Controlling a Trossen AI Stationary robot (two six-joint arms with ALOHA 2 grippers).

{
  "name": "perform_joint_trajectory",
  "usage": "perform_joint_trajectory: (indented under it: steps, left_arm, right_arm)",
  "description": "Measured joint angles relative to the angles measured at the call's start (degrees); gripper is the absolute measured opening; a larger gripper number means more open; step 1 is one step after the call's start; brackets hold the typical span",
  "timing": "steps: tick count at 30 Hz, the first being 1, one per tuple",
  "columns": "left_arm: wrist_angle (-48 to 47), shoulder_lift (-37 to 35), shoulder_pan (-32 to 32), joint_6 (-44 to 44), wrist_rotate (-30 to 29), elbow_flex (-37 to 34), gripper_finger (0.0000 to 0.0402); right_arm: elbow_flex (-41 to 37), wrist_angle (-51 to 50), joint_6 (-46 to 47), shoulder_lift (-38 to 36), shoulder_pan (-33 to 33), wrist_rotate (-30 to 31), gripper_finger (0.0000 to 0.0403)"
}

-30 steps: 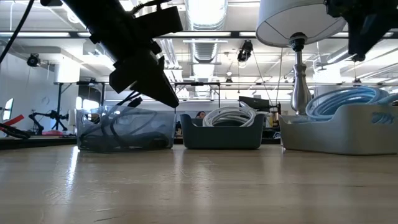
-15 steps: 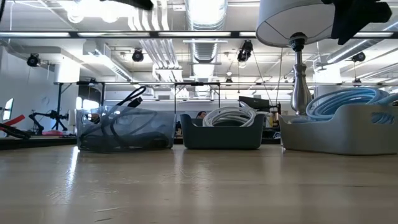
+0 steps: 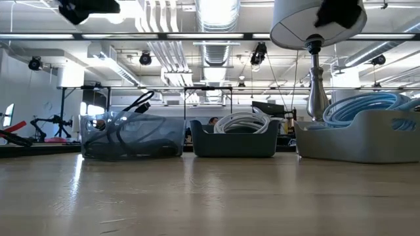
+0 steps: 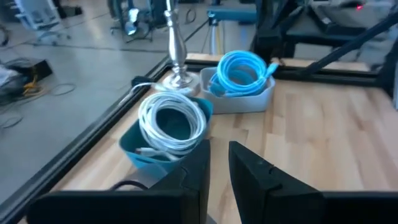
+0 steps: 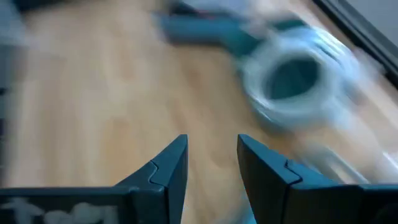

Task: Sort HDMI cables
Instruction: Return to Home Position

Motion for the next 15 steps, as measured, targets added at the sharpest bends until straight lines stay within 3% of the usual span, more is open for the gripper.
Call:
perform_joint_trajectory:
  steps: [5,11,15]
  left_arm:
    - [8.2,-7.6,0.0,4.3,0.5,-8.0,0.0062]
    - [9.7,-17.6,0.0,7.5,0.6,-13.1,0.0062]
    - [13.8,-23.0,0.1,9.8,0.6,-18.1,0.0062]
  right_arm:
    - [-6.6,19.7,-14.8,-5.1,0.1,-8.5,0.0141]
    - [-13.0,22.9,-18.7,-13.2,-0.5,-8.9,0.0143]
    - [-19.8,30.2,-21.9,-19.5,-1.2,-8.9,0.0136]
